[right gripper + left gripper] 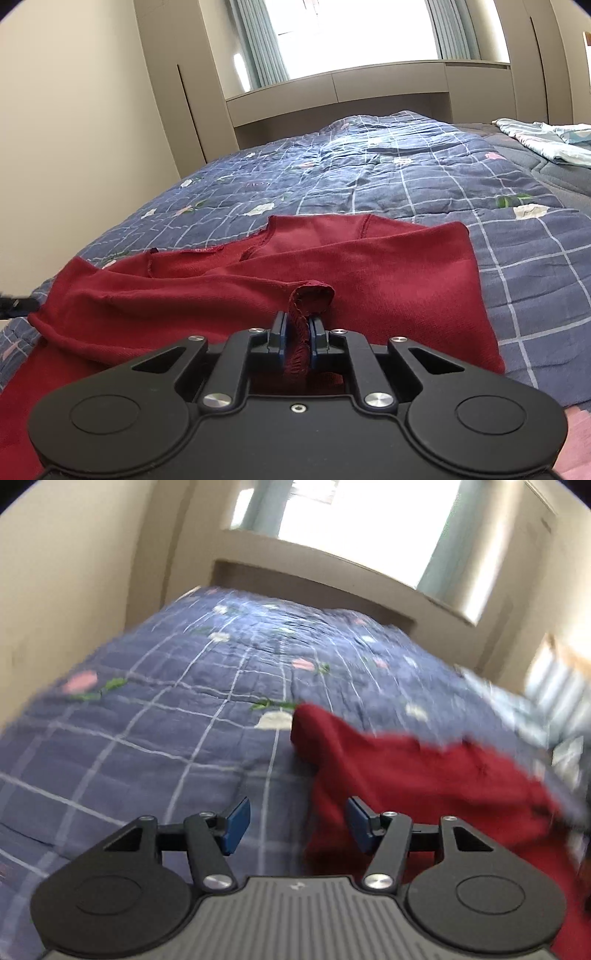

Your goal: Fold small clothes

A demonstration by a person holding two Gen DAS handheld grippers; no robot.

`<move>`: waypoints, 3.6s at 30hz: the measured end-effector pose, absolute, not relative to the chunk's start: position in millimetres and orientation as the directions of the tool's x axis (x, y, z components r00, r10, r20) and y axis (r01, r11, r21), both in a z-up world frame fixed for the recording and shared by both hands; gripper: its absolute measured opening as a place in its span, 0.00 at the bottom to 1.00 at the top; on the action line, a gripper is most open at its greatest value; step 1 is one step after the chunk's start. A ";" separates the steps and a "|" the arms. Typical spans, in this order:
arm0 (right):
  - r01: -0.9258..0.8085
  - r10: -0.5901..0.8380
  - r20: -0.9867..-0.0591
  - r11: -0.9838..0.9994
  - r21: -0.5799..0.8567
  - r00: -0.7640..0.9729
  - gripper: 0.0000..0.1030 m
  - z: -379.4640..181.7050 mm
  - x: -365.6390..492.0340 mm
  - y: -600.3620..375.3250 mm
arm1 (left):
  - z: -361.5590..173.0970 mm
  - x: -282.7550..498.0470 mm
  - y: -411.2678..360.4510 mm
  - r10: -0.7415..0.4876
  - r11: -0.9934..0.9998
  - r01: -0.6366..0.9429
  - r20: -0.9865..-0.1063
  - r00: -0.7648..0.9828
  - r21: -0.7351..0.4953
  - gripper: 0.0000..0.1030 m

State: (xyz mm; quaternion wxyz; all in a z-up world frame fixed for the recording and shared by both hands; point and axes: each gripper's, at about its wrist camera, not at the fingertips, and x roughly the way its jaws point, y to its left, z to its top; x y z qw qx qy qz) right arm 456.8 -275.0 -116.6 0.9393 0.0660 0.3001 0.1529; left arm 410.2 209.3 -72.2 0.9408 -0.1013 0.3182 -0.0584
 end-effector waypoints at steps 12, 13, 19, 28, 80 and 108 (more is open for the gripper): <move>-0.250 0.296 -0.553 0.955 0.160 0.778 0.12 -116.6 455.7 -267.5 | -88.1 415.6 208.3 -0.312 0.935 0.129 -0.595 0.741 -0.331 0.47; -0.250 0.297 -0.553 0.955 0.162 0.778 0.12 -116.7 455.7 -267.6 | -91.9 417.8 214.0 -0.341 0.913 0.111 -0.583 0.737 -0.393 0.28; -0.249 0.309 -0.546 0.951 0.184 0.778 0.12 -117.4 455.9 -269.1 | -98.2 402.9 226.2 -0.377 0.839 0.036 -0.533 0.757 -0.543 0.10; -0.252 0.317 -0.542 0.948 0.193 0.778 0.13 -117.6 455.2 -270.4 | -98.4 391.2 220.2 -0.315 0.877 -0.009 -0.589 0.744 -0.480 0.35; -0.161 0.140 -0.560 0.987 0.013 0.817 0.99 -115.7 454.1 -255.3 | -86.3 400.6 155.4 0.217 0.938 -0.341 -0.669 0.711 -0.057 0.99; -0.434 0.298 -0.521 0.887 -0.160 0.800 0.99 -71.7 137.7 -256.0 | -15.6 179.7 35.3 0.067 0.994 -0.109 -0.640 0.766 -0.027 1.00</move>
